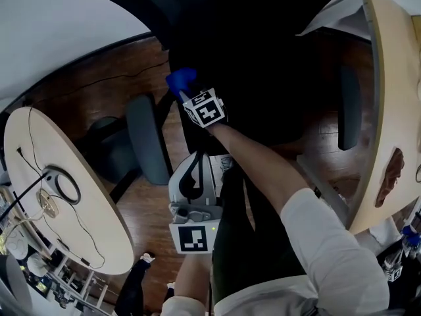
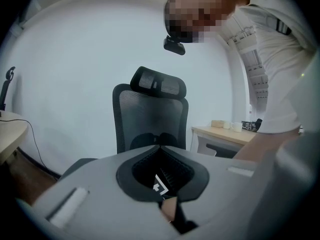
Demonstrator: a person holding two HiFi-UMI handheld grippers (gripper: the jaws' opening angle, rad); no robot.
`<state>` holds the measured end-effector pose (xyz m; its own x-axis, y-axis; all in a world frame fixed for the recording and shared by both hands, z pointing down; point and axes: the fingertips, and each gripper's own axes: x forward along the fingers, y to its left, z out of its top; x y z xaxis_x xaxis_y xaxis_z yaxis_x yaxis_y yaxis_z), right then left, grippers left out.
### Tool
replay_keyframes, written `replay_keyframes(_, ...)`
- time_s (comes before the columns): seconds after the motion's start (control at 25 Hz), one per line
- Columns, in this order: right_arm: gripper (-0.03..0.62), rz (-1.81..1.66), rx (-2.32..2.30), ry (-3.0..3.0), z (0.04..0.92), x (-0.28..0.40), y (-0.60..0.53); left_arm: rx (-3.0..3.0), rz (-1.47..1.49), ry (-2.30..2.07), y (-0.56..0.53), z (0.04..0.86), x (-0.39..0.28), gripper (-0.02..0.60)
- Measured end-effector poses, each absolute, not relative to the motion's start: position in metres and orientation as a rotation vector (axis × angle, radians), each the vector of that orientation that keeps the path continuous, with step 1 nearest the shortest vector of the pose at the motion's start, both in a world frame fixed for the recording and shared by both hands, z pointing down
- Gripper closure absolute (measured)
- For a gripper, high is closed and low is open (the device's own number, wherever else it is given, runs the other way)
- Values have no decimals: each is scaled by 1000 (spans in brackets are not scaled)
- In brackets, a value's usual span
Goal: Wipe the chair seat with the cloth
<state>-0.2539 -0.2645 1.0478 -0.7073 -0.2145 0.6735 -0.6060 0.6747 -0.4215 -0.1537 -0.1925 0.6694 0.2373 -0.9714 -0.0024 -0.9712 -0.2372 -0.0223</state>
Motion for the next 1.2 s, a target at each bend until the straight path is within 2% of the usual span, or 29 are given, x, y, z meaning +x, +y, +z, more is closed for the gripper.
replay_keyframes(0.2, 502, 804, 723, -2226, 1065, -175, -285, -2452, -6, 1942, -184, 672, -163, 581)
replay_keyframes(0.52, 502, 772, 1096, -1950, 1069, 61, -343, -2478, 75, 1862, -195, 642, -142, 581)
replay_keyframes(0.68, 502, 858, 1223, -1881, 1059, 109, -352, -2502, 75, 1823, -194, 640, -131, 581)
replay_keyframes(0.8, 502, 882, 1173, -2001, 1042, 65, -343, -2519, 76, 1810, -193, 641, -124, 581)
replay_keyframes(1.08, 500, 1096, 757, -2317, 1003, -171, -232, -2535, 80, 1785, -188, 629, -110, 581)
replay_keyframes(1.2, 500, 1149, 640, -2263, 1030, -232, -186, -2533, 60, 1790, -184, 630, -111, 581)
